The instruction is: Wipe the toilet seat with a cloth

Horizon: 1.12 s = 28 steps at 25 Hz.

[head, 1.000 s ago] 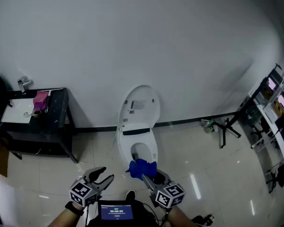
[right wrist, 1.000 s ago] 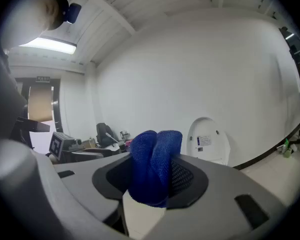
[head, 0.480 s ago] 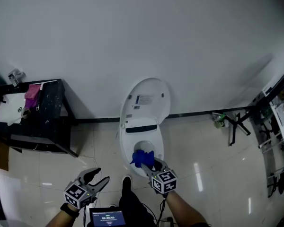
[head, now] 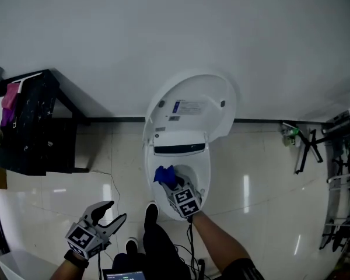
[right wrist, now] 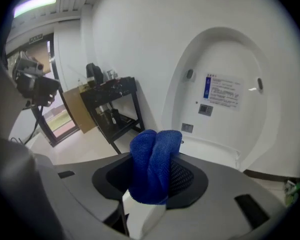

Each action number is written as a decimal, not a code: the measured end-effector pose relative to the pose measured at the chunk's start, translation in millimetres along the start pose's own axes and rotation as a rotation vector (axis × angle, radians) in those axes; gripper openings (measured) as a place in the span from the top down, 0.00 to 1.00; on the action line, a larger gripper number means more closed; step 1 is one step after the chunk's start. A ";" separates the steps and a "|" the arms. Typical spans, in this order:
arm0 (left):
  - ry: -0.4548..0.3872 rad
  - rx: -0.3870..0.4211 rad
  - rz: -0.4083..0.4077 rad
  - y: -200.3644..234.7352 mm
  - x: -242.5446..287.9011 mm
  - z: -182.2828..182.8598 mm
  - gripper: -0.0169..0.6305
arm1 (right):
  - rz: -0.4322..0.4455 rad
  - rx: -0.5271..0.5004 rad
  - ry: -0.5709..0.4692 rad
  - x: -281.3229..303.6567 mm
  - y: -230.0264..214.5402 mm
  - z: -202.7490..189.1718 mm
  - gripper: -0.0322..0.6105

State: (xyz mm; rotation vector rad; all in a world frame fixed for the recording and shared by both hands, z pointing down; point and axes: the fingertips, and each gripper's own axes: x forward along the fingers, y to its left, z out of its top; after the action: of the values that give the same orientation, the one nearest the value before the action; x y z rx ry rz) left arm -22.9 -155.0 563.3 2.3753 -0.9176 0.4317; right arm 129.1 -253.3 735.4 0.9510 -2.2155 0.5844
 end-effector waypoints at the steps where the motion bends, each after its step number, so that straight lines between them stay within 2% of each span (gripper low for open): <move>1: 0.008 -0.013 0.004 9.1 13.8 -3.1 0.62 | 0.013 -0.022 0.028 19.7 -7.3 -7.4 0.66; 4: 0.018 -0.044 0.008 35.3 54.1 -16.4 0.62 | 0.040 -0.096 0.091 78.0 -27.4 -33.1 0.66; 6: 0.028 -0.055 0.000 45.4 75.6 -31.5 0.61 | 0.055 -0.179 0.130 109.9 -33.9 -49.7 0.66; 9: 0.051 -0.090 -0.015 47.1 100.3 -47.8 0.61 | 0.071 -0.306 0.193 149.5 -39.3 -73.1 0.66; 11: 0.067 -0.112 -0.021 46.6 111.7 -57.6 0.61 | 0.068 -0.353 0.232 173.0 -44.3 -89.8 0.66; 18: 0.101 -0.195 0.015 54.8 121.1 -91.0 0.61 | 0.033 -0.431 0.311 226.7 -61.2 -133.9 0.66; 22: 0.119 -0.228 0.036 59.0 117.3 -105.3 0.61 | 0.068 -0.453 0.309 239.7 -60.7 -140.9 0.64; 25: 0.125 -0.243 0.042 59.9 113.8 -110.2 0.61 | 0.095 -0.421 0.341 237.6 -56.0 -150.2 0.64; 28: 0.128 -0.243 0.036 58.6 111.3 -112.0 0.61 | 0.137 -0.365 0.412 226.2 -44.0 -176.2 0.65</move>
State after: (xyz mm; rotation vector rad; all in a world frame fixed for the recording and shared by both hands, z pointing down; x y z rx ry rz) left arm 5.4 -181.4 727.2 2.0892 -0.9013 0.4533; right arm 111.5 -279.5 1023.7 0.4463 -1.9300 0.3759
